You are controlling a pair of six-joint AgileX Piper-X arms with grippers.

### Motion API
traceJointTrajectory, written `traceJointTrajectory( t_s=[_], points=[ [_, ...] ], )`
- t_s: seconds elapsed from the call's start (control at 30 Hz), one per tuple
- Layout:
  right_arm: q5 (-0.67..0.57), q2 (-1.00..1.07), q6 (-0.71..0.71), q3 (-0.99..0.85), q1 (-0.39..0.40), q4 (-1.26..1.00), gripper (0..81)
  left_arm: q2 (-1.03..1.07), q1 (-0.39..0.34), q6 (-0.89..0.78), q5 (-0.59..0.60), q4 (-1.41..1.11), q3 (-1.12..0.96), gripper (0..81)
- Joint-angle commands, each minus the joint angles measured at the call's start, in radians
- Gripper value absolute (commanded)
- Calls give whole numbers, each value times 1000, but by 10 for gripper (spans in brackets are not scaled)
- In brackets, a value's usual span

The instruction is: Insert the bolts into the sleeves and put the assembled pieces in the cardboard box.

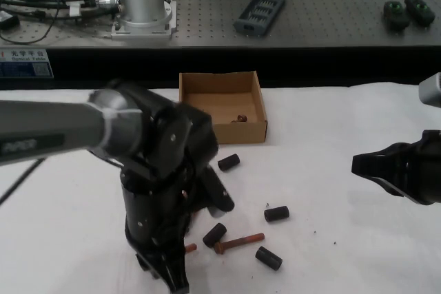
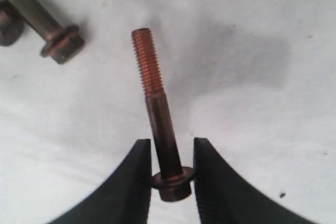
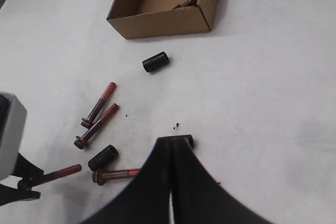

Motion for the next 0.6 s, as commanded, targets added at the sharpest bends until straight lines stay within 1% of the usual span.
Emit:
traceJointTrajectory(
  t_s=[0.0,0.07,0.23,0.27,0.43,0.57],
  points=[
    [-8,-10,-9,-3,-6,-1,4,-72,3,41,97,5,-5,130],
    [-8,-10,-19,-3,-6,-1,4,-88,-1,60,157,21,-5,130],
    [-8,-10,-32,-3,-6,-1,4,-93,-38,205,313,135,-1,130],
    [-8,-10,-32,-3,-6,-1,4,-93,-52,220,329,145,2,130],
    [-8,-10,-32,-3,-6,-1,4,-93,-112,247,332,149,10,130],
    [-8,-10,-32,-3,-6,-1,4,-93,-156,277,412,156,10,128]
  ],
)
